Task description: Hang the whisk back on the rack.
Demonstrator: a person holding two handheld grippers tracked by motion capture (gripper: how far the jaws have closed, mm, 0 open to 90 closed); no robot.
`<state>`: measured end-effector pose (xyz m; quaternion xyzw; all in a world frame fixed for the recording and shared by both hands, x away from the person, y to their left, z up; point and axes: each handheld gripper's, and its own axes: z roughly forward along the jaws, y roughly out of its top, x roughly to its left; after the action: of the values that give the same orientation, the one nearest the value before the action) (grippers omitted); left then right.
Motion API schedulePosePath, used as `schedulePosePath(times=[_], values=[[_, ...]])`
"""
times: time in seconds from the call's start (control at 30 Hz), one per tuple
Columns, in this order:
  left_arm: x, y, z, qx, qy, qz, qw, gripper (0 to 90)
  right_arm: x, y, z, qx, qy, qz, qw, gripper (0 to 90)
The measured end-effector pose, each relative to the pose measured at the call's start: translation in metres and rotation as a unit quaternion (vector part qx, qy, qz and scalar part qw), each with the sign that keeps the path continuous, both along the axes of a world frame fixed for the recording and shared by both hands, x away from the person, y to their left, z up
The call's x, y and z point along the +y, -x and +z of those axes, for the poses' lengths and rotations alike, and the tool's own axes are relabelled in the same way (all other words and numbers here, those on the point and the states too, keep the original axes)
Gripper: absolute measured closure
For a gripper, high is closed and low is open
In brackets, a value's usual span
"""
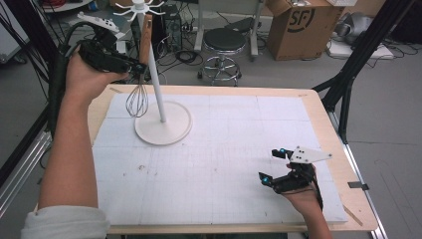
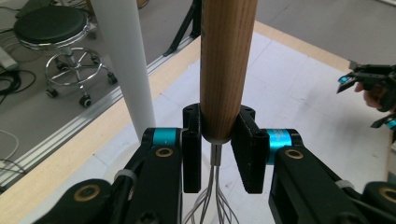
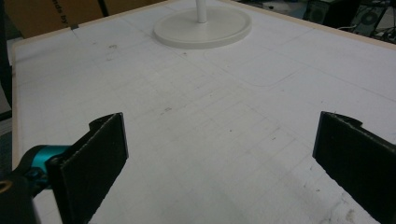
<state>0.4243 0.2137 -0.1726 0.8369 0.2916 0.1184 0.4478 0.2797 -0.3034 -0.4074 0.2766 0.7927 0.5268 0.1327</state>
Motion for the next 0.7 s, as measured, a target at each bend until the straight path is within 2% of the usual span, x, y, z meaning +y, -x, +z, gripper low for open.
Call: schedulePosePath(times=[0.07,0.13,0.2,0.27,0.3,0.43,0.47,0.5,0.53,0.7], values=[[-0.001,0.000,0.000,-0.008,-0.003,0.005,1.0000,70.6,0.000,0.000,0.000,0.001,0.001,0.001,1.0000,2.0],[-0.002,0.001,0.000,-0.010,-0.004,0.009,0.9999,61.0,0.000,0.000,0.000,0.002,0.000,0.000,1.0000,2.0],[-0.002,0.002,0.001,-0.015,-0.007,0.006,0.9998,59.7,0.000,0.001,0.000,-0.001,0.000,0.000,1.0000,2.0],[-0.004,0.004,0.001,-0.009,-0.006,0.003,0.9999,55.3,0.000,0.000,0.000,-0.001,-0.003,0.000,1.0000,2.0],[-0.006,0.005,0.001,-0.008,-0.017,0.000,0.9998,52.7,0.000,0.000,0.000,-0.003,-0.002,0.001,1.0000,2.1],[-0.009,0.008,-0.001,-0.006,-0.021,-0.003,0.9998,47.5,0.000,0.001,0.000,-0.001,0.000,0.004,1.0000,2.1],[-0.010,0.010,-0.001,-0.008,-0.027,-0.001,0.9996,46.9,0.000,0.001,0.001,-0.002,-0.001,0.004,1.0000,2.1],[-0.011,0.011,-0.001,-0.008,-0.027,-0.003,0.9996,46.2,0.000,0.001,0.001,-0.001,-0.001,0.004,1.0000,2.0],[-0.010,0.014,-0.002,-0.013,-0.018,-0.004,0.9998,45.3,0.000,0.001,0.001,-0.001,-0.002,0.005,1.0000,2.0],[-0.008,0.020,-0.006,-0.014,-0.009,-0.003,0.9999,40.3,0.001,0.001,0.001,-0.002,-0.004,0.006,1.0000,2.1]])
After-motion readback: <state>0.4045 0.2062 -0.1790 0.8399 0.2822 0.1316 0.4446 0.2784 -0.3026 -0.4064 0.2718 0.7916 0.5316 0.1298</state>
